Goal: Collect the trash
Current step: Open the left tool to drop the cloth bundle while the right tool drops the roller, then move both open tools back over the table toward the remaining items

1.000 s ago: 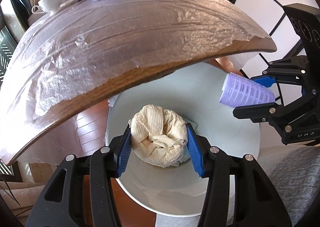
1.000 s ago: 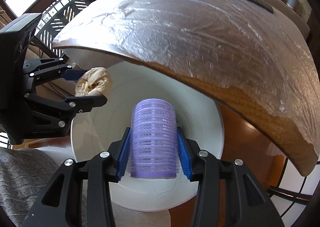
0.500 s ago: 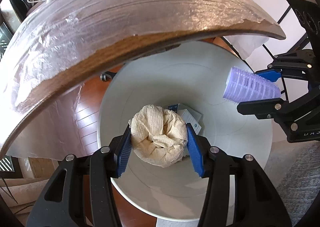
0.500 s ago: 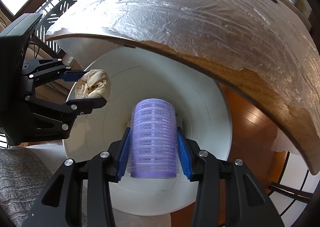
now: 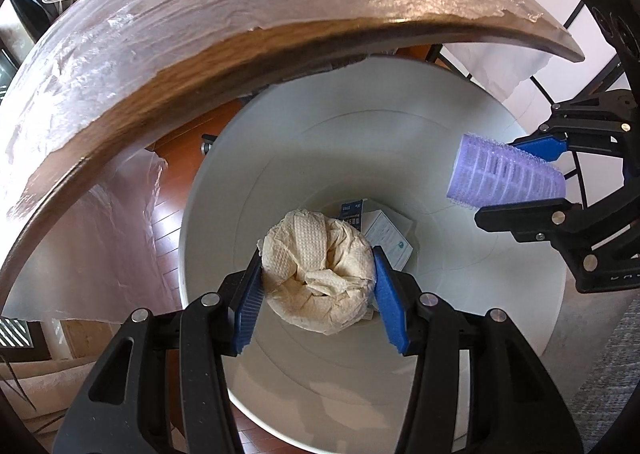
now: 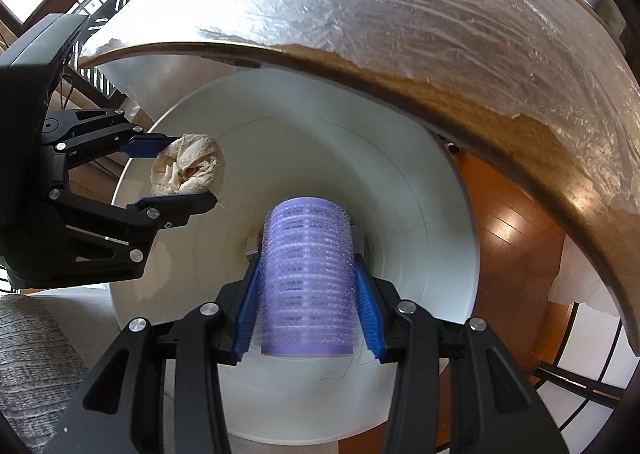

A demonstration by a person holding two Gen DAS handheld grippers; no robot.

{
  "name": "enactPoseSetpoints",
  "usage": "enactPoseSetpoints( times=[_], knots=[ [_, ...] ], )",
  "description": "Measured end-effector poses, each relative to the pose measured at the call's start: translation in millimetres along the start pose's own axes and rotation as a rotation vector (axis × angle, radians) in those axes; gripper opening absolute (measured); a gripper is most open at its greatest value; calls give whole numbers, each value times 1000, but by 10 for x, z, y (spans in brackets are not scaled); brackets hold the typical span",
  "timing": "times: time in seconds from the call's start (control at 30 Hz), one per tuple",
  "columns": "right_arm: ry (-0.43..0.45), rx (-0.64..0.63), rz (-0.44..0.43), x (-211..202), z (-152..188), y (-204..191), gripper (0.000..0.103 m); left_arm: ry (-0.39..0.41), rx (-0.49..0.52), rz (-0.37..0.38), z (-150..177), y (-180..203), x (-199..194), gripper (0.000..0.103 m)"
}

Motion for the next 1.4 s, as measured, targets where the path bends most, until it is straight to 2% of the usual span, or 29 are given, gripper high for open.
enactPoseSetpoints(
  times=[0.5,0.57,0.6,0.63,0.73,0.8,0.87,0.9,0.93,0.97,1.0,1.07,1.13,1.23,1.33,1.4],
  knots=[
    [-34,-18,17,141,30,12,43,-34,35,-13,-55,125,172,53],
    [-27,-9,28,131,40,31,54,-52,26,-4,-61,117,198,63],
    [-23,-1,34,122,38,74,69,-55,13,-12,-57,102,197,72],
    [-12,11,39,80,48,99,75,-52,4,-17,-53,89,175,73],
    [-1,27,41,-102,80,160,75,-37,-3,-9,-36,71,18,73],
    [26,13,55,-333,80,166,75,2,15,-20,-62,65,-237,73],
    [104,-19,74,-722,30,142,84,56,29,-8,-112,49,-544,74],
    [140,-28,92,-857,-6,142,93,105,36,9,-176,19,-767,83],
    [204,-33,137,-1053,-81,152,99,160,38,9,-247,-18,-960,94],
    [262,-26,183,-1204,-181,165,99,249,27,-21,-373,-91,-1215,99],
    [312,-11,227,-1316,-255,210,99,306,13,-46,-451,-151,-1354,102],
    [422,62,294,-1488,-545,367,99,422,-51,-108,-737,-348,-1598,102],
    [447,132,297,-1491,-817,516,99,474,-104,-121,-994,-533,-1662,102],
    [491,256,212,-1345,-1316,728,99,510,-193,-113,-1463,-823,-1544,102],
    [480,319,126,-1123,-1805,845,99,501,-240,-79,-1865,-1066,-1313,102],
    [471,318,142,-995,-2035,891,99,482,-267,-64,-2065,-1230,-1144,102]
  ],
)
Point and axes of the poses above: each gripper's, at about its wrist camera, not at the fingertips, and x roughly the way its jaws point, y to its right, z to its underside, the point moved 2 cm from there along x, roughly the way its jaws point
